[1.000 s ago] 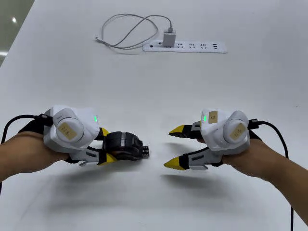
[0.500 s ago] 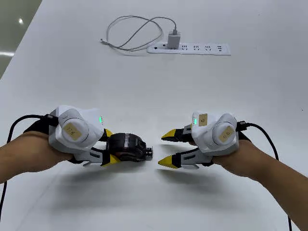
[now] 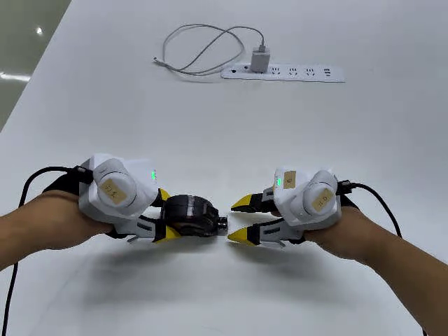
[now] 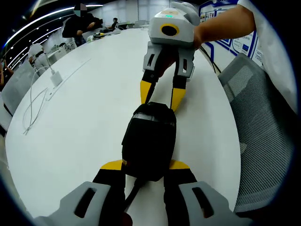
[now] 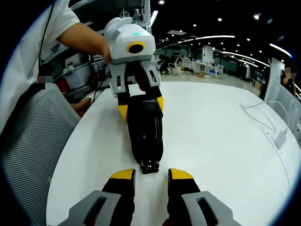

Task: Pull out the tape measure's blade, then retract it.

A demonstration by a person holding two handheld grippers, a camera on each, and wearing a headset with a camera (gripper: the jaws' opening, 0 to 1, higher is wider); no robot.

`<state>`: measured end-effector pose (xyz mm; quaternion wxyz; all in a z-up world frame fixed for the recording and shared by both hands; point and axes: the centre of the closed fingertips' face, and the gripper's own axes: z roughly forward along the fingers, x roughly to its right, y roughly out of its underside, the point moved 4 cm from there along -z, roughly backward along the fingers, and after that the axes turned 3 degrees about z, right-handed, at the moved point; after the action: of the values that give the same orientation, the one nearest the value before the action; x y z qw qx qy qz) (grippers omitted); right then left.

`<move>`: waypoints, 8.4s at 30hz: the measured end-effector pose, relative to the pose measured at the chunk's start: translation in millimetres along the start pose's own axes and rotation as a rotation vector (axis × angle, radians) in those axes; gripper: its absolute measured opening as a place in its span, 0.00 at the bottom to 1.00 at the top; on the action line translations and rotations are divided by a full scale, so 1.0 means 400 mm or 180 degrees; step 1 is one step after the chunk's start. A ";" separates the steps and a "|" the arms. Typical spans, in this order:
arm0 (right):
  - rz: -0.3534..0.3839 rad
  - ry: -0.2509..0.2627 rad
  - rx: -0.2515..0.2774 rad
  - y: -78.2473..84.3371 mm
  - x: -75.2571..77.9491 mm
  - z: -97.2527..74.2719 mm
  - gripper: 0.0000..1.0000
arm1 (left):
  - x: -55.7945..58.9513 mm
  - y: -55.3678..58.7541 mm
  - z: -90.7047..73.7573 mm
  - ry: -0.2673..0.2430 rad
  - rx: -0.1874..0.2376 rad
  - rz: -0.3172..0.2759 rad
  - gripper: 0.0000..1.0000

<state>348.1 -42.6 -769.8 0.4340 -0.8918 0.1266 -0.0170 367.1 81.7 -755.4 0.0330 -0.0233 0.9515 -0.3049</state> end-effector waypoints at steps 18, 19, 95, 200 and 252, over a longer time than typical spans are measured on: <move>-0.0045 -0.0085 0.0037 -0.003 -0.001 0.035 0.15 | 0.000 0.001 0.001 0.0005 0.0009 0.0003 0.26; -0.0044 -0.0089 0.0033 -0.002 -0.002 0.036 0.15 | 0.000 0.001 0.001 0.0005 0.0009 0.0001 0.26; -0.0062 0.0026 -0.0013 0.055 0.009 -0.038 0.09 | 0.001 -0.002 0.004 0.0000 0.0012 0.0031 0.26; 0.0044 0.0257 -0.0387 0.199 0.028 -0.238 0.08 | 0.007 -0.013 0.008 0.0006 0.0005 0.0064 0.26; 0.0110 0.0400 -0.0604 0.267 0.035 -0.331 0.08 | 0.008 -0.016 0.009 0.0027 -0.0038 0.0105 0.26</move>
<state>320.5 -210.9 -771.6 0.3391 -0.9237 0.1700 -0.0533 364.5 74.3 -754.7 0.0338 -0.0066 0.9537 -0.2987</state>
